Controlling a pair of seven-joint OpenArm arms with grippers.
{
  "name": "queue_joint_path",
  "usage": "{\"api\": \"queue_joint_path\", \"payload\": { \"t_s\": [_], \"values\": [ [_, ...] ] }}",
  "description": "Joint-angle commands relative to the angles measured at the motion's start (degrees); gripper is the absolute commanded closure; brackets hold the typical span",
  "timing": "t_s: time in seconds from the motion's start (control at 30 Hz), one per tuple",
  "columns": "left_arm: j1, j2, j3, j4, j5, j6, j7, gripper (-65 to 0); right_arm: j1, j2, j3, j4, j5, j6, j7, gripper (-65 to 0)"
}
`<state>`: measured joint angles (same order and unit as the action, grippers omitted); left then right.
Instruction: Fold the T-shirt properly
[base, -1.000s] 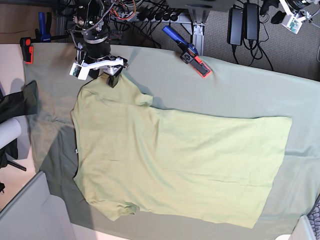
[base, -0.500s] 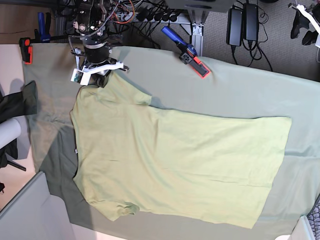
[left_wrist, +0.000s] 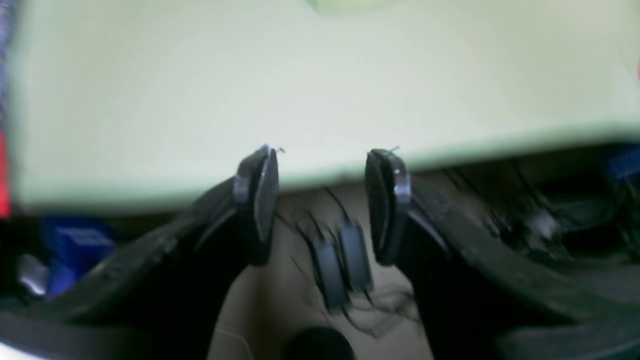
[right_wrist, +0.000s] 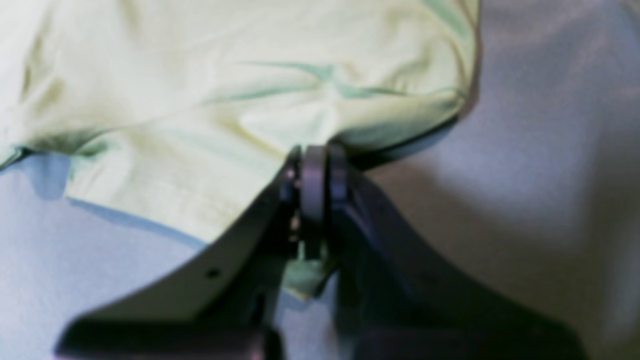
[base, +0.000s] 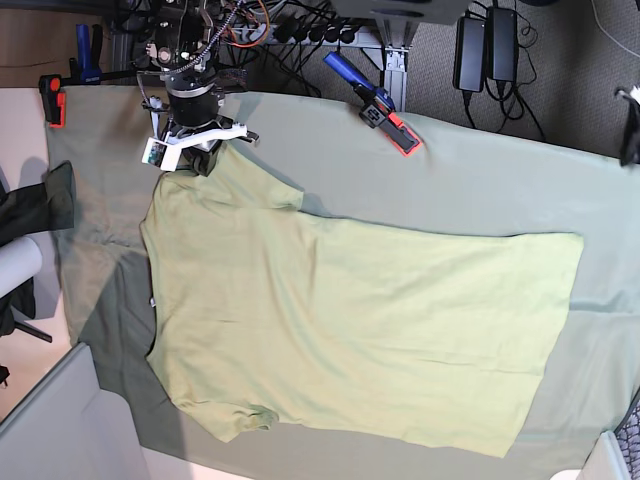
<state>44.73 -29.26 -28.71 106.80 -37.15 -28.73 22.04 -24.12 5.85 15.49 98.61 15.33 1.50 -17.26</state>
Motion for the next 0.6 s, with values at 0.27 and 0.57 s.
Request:
{"api": "queue_joint_path", "payload": {
  "t_s": [0.27,0.57],
  "values": [
    [-15.3,-2.1,4.5,-12.6,-3.3,0.2,-1.0,-31.9,0.1,0.3,0.2,0.8,-0.1,0.4,1.2,0.0],
    [-27.6,-0.7,9.6,-24.3,-7.2,-0.3,2.1,-31.9,0.1,0.3,0.2,0.8,-0.1,0.4,1.2,0.0]
  ]
}}
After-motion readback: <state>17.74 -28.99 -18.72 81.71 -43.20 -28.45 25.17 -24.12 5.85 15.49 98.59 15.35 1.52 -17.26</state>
